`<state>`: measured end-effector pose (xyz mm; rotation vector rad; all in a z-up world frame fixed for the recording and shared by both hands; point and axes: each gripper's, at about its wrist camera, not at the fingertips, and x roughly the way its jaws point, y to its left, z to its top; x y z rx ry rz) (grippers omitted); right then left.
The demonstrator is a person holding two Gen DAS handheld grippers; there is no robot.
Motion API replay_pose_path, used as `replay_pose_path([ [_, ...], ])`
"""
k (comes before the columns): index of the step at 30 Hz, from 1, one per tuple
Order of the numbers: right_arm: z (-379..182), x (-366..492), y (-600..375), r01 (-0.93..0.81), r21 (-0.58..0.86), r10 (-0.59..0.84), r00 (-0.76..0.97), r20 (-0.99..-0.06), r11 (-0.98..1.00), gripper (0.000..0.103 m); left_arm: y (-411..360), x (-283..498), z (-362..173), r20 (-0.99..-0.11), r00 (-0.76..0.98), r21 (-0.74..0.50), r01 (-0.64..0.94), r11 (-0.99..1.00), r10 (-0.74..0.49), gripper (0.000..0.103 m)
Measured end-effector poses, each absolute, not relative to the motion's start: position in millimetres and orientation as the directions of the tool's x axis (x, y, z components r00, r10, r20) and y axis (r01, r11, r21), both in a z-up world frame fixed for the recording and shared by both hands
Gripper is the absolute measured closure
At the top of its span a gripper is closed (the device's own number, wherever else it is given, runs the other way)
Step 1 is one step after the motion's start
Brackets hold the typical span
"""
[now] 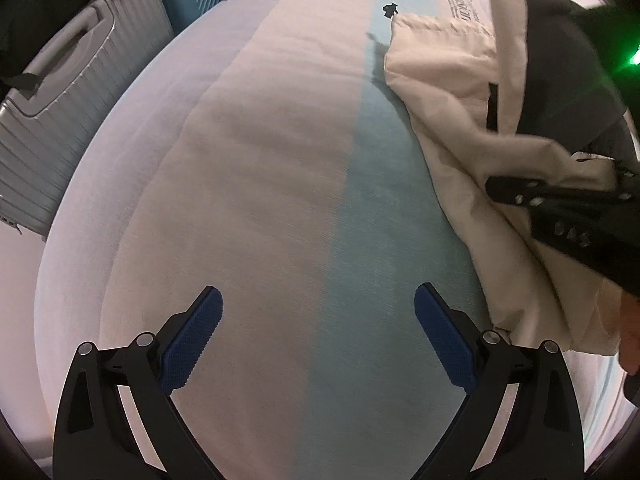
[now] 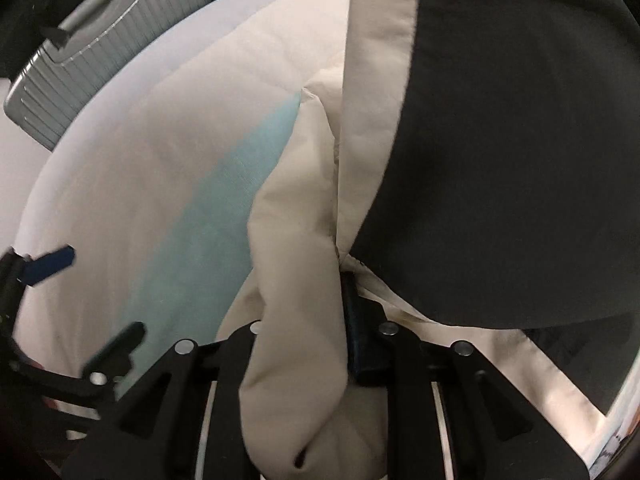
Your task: Fold large clothes
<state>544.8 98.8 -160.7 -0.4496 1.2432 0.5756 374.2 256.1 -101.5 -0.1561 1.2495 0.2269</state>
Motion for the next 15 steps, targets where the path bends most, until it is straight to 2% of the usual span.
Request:
replay_pose_path([
  [10, -169, 541, 101, -0.651, -0.042, 0.133, 0.217, -0.967, 0.757, 0.074, 267, 366, -91, -0.951, 0.298, -0.005, -0.268, 0.963, 0.078, 0.008],
  [12, -157, 536, 104, -0.681, -0.025, 0.16, 0.208, -0.965, 0.732, 0.057, 273, 370, -86, -0.95, 0.298, 0.004, -0.27, 0.963, 0.088, 0.008],
  [15, -134, 527, 102, -0.707, -0.038, 0.186, 0.237, -0.954, 0.706, 0.043, 284, 381, -78, -0.948, 0.306, 0.0, -0.276, 0.961, 0.088, 0.008],
])
